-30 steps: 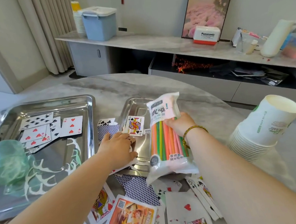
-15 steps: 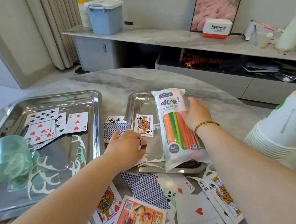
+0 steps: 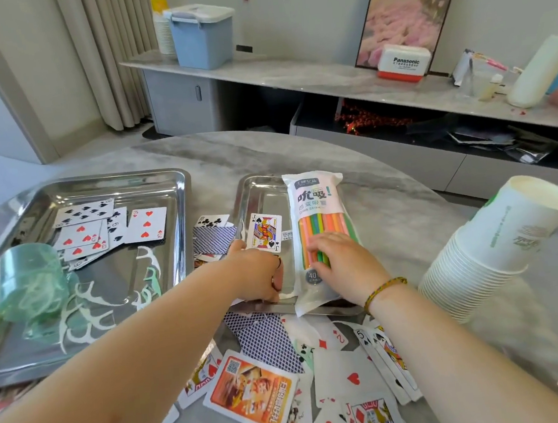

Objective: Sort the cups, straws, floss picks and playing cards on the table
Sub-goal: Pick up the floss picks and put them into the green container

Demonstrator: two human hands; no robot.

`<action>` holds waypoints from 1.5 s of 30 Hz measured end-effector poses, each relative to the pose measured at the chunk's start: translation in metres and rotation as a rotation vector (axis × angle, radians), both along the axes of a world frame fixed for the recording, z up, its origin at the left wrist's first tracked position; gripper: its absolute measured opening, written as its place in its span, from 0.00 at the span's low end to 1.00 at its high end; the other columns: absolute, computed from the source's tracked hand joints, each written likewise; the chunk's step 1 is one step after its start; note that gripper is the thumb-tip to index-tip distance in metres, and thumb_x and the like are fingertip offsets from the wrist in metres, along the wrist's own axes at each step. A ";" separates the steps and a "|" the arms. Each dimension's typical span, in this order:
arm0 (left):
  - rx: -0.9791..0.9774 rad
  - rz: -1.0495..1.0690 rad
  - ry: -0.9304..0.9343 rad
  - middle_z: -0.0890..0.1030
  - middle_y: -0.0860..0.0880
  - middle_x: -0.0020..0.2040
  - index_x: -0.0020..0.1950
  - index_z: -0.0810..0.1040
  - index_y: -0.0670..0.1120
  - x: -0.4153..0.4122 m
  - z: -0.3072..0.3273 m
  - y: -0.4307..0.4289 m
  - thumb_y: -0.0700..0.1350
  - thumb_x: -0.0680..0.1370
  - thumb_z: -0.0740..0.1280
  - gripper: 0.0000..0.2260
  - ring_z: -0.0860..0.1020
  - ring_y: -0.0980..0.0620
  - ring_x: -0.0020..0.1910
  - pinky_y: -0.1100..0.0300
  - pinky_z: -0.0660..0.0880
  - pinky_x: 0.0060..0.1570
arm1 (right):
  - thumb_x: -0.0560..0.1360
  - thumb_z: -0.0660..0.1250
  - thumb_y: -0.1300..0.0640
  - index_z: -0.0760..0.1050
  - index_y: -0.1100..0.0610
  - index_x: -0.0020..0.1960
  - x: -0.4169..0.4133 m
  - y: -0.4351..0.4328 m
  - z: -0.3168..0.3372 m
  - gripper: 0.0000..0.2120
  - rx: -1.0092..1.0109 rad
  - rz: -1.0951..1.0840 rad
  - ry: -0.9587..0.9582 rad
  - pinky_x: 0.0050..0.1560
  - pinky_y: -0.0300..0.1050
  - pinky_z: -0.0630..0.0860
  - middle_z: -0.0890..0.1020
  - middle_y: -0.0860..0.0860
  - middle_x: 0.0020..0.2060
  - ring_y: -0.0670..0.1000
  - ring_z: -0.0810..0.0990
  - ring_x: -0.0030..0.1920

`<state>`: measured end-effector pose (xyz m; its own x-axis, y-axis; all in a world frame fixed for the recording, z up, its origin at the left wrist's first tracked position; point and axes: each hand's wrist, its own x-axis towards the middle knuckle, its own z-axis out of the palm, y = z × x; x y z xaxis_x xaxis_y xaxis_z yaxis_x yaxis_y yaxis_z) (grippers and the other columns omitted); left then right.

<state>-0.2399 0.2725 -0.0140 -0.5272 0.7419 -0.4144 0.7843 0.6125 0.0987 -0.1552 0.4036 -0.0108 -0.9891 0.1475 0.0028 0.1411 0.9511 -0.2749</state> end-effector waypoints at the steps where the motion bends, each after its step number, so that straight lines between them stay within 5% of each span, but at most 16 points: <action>1: -0.027 -0.021 0.042 0.77 0.52 0.54 0.55 0.75 0.49 0.001 0.001 0.001 0.50 0.76 0.62 0.10 0.71 0.51 0.61 0.52 0.50 0.68 | 0.79 0.57 0.58 0.71 0.58 0.63 0.000 0.001 0.000 0.14 0.002 0.004 0.004 0.65 0.37 0.59 0.71 0.51 0.65 0.49 0.66 0.67; 8: -0.102 -0.160 0.219 0.74 0.50 0.45 0.52 0.74 0.48 0.008 0.008 0.013 0.48 0.76 0.60 0.08 0.74 0.48 0.53 0.54 0.59 0.62 | 0.78 0.57 0.59 0.73 0.60 0.58 -0.003 0.008 -0.002 0.12 0.036 0.019 0.013 0.62 0.37 0.60 0.74 0.51 0.62 0.50 0.67 0.65; 19: -0.037 -0.078 0.153 0.78 0.50 0.51 0.55 0.75 0.45 -0.002 0.006 0.007 0.49 0.76 0.61 0.12 0.73 0.49 0.54 0.53 0.62 0.65 | 0.78 0.59 0.59 0.73 0.60 0.60 -0.003 0.011 -0.004 0.12 -0.045 0.029 0.044 0.65 0.36 0.58 0.72 0.51 0.65 0.49 0.65 0.67; 25: 0.222 0.061 0.062 0.80 0.51 0.51 0.54 0.79 0.48 -0.010 0.017 -0.002 0.43 0.76 0.62 0.09 0.75 0.52 0.55 0.65 0.66 0.56 | 0.77 0.60 0.60 0.74 0.59 0.60 -0.004 0.013 -0.006 0.12 -0.112 0.010 0.062 0.63 0.35 0.59 0.72 0.51 0.65 0.49 0.66 0.67; 29: 0.397 0.187 0.043 0.81 0.53 0.52 0.52 0.80 0.48 -0.009 0.023 -0.010 0.41 0.75 0.63 0.09 0.77 0.53 0.53 0.62 0.73 0.54 | 0.77 0.60 0.61 0.73 0.57 0.62 -0.002 0.013 -0.005 0.14 -0.184 -0.046 0.079 0.63 0.36 0.61 0.71 0.50 0.65 0.48 0.67 0.67; 34: 0.715 0.372 -0.020 0.82 0.52 0.45 0.49 0.81 0.46 -0.006 0.035 -0.022 0.41 0.74 0.67 0.06 0.79 0.55 0.42 0.64 0.76 0.48 | 0.76 0.62 0.63 0.72 0.60 0.62 0.003 0.003 0.008 0.15 -0.172 -0.094 0.327 0.56 0.29 0.57 0.74 0.53 0.62 0.51 0.67 0.64; 37: 1.000 0.529 -0.213 0.79 0.56 0.33 0.39 0.80 0.48 0.008 0.048 -0.034 0.40 0.71 0.71 0.04 0.76 0.66 0.29 0.78 0.70 0.32 | 0.76 0.63 0.61 0.73 0.59 0.59 0.007 -0.017 0.024 0.12 -0.460 -0.227 0.504 0.51 0.27 0.62 0.74 0.49 0.52 0.48 0.71 0.54; 39: 1.194 0.647 -0.379 0.79 0.58 0.27 0.34 0.78 0.50 0.024 0.055 -0.048 0.38 0.69 0.72 0.09 0.75 0.67 0.26 0.78 0.70 0.29 | 0.76 0.62 0.59 0.73 0.55 0.51 0.013 -0.037 0.038 0.04 -0.840 -0.389 0.551 0.36 0.25 0.68 0.74 0.48 0.46 0.44 0.73 0.41; 41: 1.311 0.748 -0.512 0.80 0.57 0.26 0.34 0.79 0.50 0.039 0.059 -0.064 0.37 0.69 0.73 0.09 0.76 0.63 0.27 0.75 0.73 0.30 | 0.77 0.60 0.55 0.72 0.55 0.43 0.021 -0.058 0.046 0.06 -1.107 -0.451 0.460 0.25 0.27 0.67 0.74 0.50 0.38 0.44 0.70 0.32; 45: 1.311 0.840 -0.616 0.80 0.54 0.24 0.36 0.79 0.47 0.067 0.065 -0.101 0.35 0.69 0.71 0.08 0.75 0.62 0.22 0.72 0.73 0.26 | 0.75 0.62 0.50 0.73 0.54 0.38 0.046 -0.107 0.055 0.10 -1.316 -0.346 0.250 0.27 0.34 0.63 0.70 0.46 0.28 0.44 0.64 0.27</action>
<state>-0.1732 0.1716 0.0512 -0.9360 0.3457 -0.0668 -0.0443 0.0727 0.9964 -0.1090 0.2967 0.0440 -0.8959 0.4149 -0.1587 0.1288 -0.0992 -0.9867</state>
